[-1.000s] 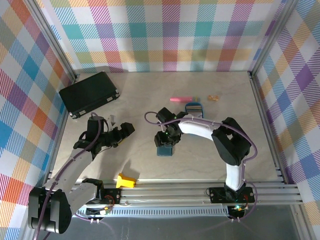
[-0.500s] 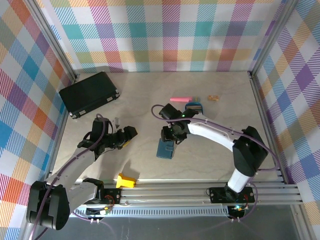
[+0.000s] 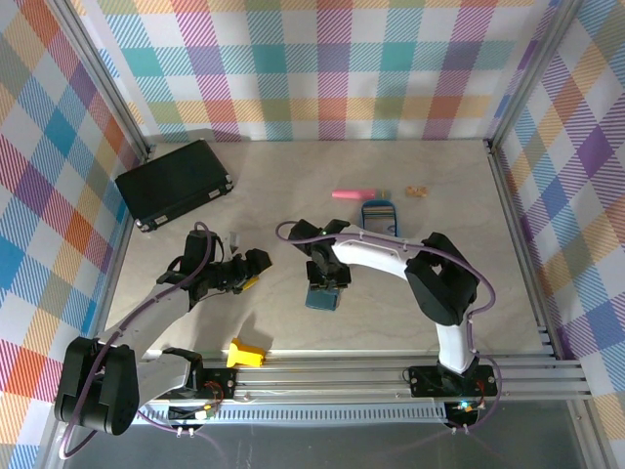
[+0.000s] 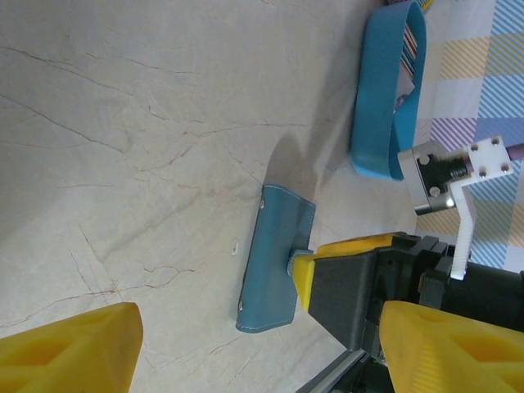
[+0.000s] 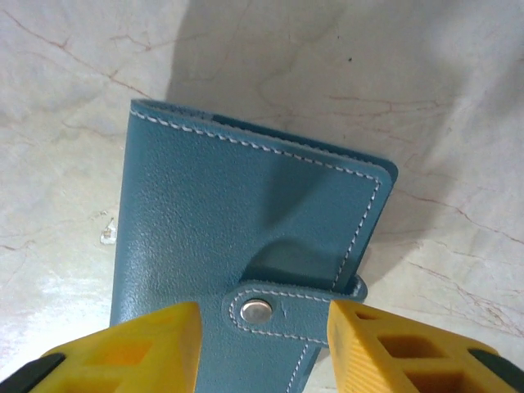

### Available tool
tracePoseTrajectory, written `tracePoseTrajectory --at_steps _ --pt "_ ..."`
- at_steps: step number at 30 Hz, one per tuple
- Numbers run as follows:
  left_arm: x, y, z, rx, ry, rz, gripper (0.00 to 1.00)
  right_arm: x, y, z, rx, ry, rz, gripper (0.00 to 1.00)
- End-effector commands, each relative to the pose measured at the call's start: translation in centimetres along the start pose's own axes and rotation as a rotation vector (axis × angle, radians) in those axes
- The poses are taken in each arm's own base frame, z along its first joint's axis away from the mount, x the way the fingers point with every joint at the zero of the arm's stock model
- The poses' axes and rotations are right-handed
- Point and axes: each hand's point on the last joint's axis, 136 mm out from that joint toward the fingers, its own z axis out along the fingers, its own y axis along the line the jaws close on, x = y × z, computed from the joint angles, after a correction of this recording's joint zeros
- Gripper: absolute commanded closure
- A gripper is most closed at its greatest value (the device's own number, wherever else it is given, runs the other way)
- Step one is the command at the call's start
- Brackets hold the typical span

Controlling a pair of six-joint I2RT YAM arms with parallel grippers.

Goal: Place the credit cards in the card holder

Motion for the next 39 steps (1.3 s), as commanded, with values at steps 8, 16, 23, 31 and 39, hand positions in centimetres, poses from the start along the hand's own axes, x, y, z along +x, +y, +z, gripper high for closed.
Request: tracePoseTrajectory --at_steps 8,16,23,31,39 --pt "0.4 -0.2 0.5 0.016 0.019 0.024 0.23 0.7 -0.7 1.4 0.096 0.039 -0.055 0.59" --pt "0.4 -0.5 0.7 0.014 0.023 0.03 0.22 1.0 -0.7 1.1 0.087 0.051 -0.094 0.77" --pt "1.9 -2.0 1.7 0.027 0.054 0.065 0.23 0.7 -0.3 0.4 0.044 0.032 -0.118 0.95" --pt "3.3 -2.9 3.2 0.063 0.037 0.009 0.59 0.5 -0.4 0.3 -0.105 0.015 -0.074 1.0" --pt "5.4 -4.1 5.8 0.072 0.092 0.022 1.0 0.3 -0.4 0.3 -0.221 0.013 -0.039 1.0"
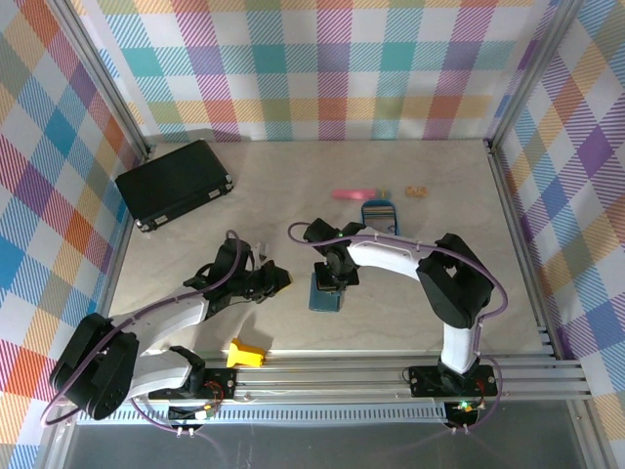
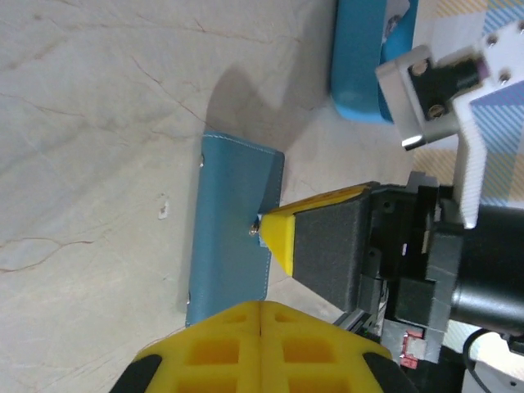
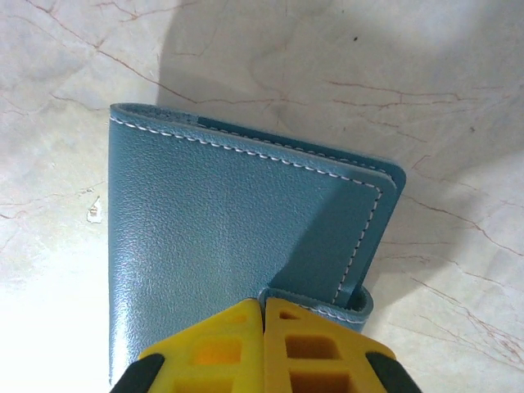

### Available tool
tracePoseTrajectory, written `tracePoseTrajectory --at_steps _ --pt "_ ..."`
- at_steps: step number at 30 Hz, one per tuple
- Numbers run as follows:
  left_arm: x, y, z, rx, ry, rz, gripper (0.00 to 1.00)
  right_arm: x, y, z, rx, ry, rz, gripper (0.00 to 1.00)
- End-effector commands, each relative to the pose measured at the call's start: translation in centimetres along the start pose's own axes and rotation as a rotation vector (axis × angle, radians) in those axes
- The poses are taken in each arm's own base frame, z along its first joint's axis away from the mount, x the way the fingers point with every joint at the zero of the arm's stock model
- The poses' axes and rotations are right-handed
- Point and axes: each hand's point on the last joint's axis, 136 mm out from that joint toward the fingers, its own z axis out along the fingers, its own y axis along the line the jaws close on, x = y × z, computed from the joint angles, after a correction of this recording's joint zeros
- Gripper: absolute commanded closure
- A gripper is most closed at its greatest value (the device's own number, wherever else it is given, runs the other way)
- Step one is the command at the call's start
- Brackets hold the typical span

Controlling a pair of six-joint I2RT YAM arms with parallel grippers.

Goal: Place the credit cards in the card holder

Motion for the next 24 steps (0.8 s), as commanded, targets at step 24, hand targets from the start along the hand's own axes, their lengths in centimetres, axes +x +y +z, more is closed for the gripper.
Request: tracePoseTrajectory --at_steps 24 --pt "2.0 0.2 8.8 -0.036 0.05 0.046 1.0 -0.2 -0.3 -3.0 -0.297 -0.095 -0.005 1.0"
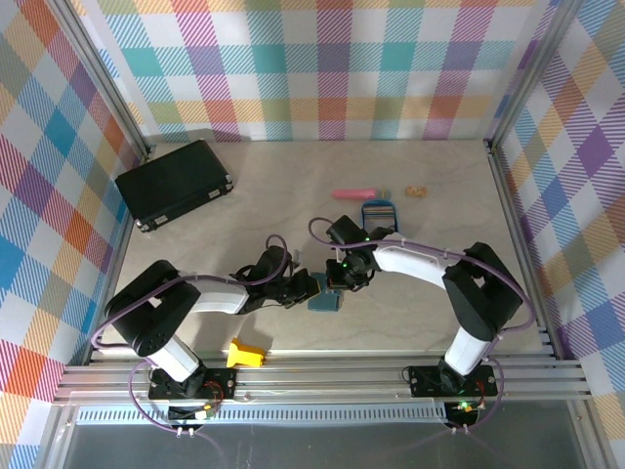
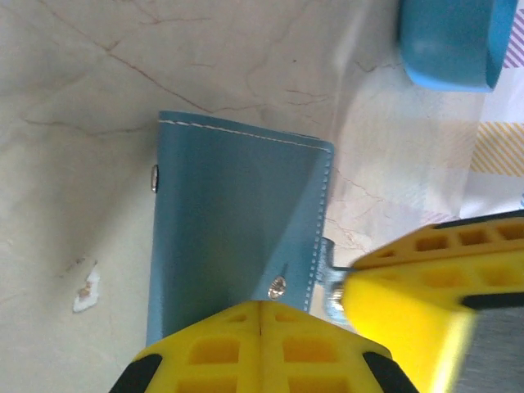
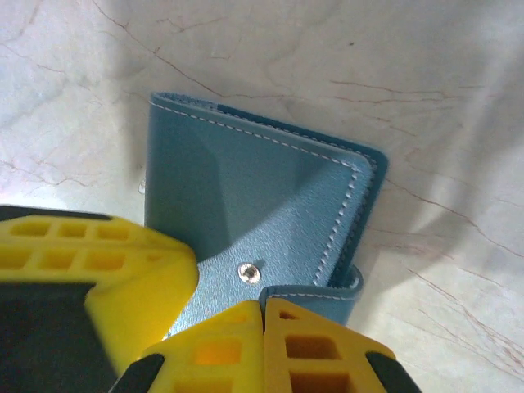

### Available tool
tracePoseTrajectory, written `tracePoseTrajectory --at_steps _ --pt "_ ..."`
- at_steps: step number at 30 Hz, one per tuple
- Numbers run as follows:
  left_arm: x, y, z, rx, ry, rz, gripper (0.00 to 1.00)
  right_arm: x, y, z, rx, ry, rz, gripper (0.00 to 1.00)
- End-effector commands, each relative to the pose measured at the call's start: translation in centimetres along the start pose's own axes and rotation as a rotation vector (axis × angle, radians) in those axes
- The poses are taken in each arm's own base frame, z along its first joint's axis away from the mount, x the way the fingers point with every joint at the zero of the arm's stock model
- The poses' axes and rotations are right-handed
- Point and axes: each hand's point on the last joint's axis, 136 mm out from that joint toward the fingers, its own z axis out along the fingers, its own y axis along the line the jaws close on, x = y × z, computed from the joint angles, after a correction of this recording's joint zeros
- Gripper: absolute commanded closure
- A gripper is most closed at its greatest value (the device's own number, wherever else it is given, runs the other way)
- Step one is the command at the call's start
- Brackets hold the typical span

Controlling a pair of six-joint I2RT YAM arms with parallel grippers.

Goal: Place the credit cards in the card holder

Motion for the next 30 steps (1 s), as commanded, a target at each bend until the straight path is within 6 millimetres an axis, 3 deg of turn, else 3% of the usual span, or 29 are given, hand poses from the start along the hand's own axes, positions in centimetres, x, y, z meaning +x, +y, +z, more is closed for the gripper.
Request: tracePoseTrajectory --at_steps 1,10,16,25,30 --pt "-0.4 -0.6 0.6 0.018 -0.02 0.008 1.0 -0.4 0.4 -1.4 -0.089 -0.039 -0.006 1.0" --pt "-0.2 1.1 1.5 -0.015 -0.025 -0.031 1.0 0.3 -3.5 -2.5 -0.1 -0.067 0.09 1.0" --pt "-0.4 1.7 1.1 -0.039 -0.052 -0.056 1.0 1.3 -7.2 -2.0 0.041 -0.049 0.095 1.0" --pt "-0.4 0.9 0.5 -0.048 -0.084 -0.058 1.0 1.7 -10.1 -0.6 0.18 -0.023 0.04 1.0" --pt "-0.3 0.6 0.4 -0.048 -0.09 -0.054 1.0 1.8 -10.7 0.0 0.2 -0.014 0.005 0.96"
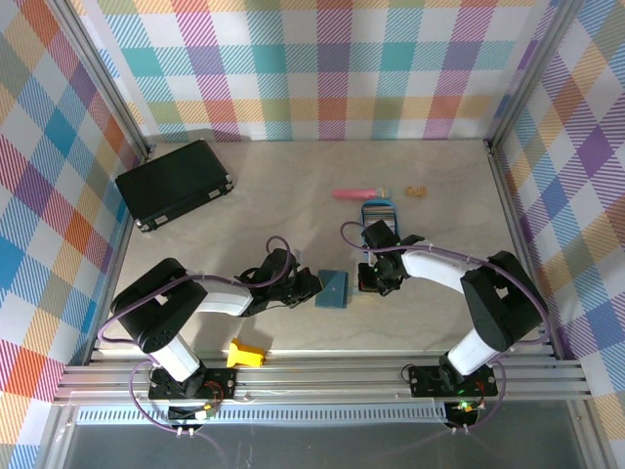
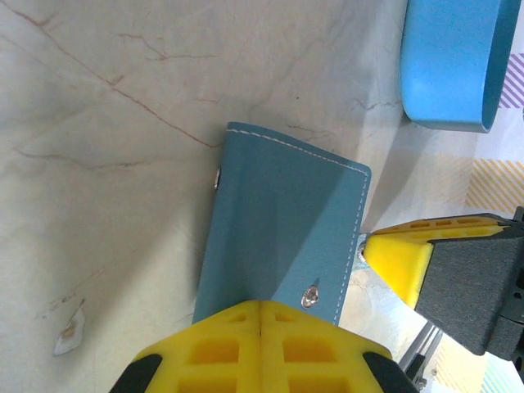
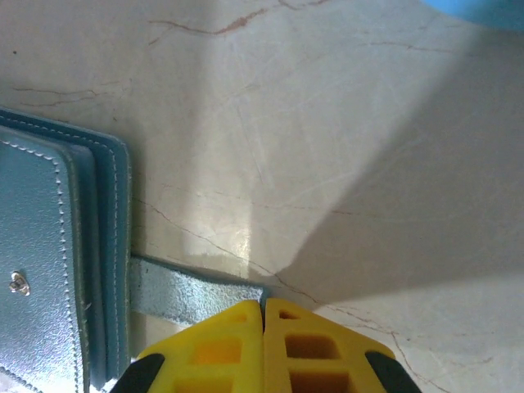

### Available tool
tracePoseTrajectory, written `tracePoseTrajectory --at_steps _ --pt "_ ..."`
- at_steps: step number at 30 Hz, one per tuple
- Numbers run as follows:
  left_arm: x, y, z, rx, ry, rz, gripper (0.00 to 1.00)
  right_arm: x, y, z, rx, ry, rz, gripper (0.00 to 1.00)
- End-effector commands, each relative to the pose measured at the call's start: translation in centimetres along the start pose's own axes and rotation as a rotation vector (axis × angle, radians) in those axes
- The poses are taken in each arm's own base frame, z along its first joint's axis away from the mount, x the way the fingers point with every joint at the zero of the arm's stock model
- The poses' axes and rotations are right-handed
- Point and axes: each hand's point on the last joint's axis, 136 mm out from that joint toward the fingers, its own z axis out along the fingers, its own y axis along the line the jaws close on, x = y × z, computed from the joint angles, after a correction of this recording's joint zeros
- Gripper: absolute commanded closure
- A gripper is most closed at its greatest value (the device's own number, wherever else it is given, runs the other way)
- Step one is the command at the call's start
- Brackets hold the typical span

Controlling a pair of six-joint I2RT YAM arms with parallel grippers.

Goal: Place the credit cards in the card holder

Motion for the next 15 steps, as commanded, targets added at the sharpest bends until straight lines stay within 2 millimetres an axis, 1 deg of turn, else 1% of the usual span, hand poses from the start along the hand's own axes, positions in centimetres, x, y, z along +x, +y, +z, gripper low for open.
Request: tracePoseTrajectory --at_steps 1,5,8,11,15 --pt "0.4 0.8 -0.3 -0.041 -0.011 -0.01 1.0 0.9 -1.6 0.8 0.067 0.027 -0.044 0.95" --pt "0.5 0.4 -0.1 -0.036 -0.008 -0.002 1.0 0.6 -1.1 0.4 0.04 0.005 -0.052 0.89" --pt "0.6 0.2 0.0 -0.032 -0.007 0.003 1.0 0.1 -0.4 -0.5 0.013 -0.022 -0.058 0.81" --pt "0.5 -0.3 -0.1 -0.024 -0.007 0.008 1.0 -0.5 0.2 -2.2 -0.007 -0.065 -0.05 0.72" --pt "0.3 -1.0 -0.4 -0.013 -0.016 0.016 1.0 -1.4 1.5 -5.3 -0.053 -0.146 -0.049 0.61"
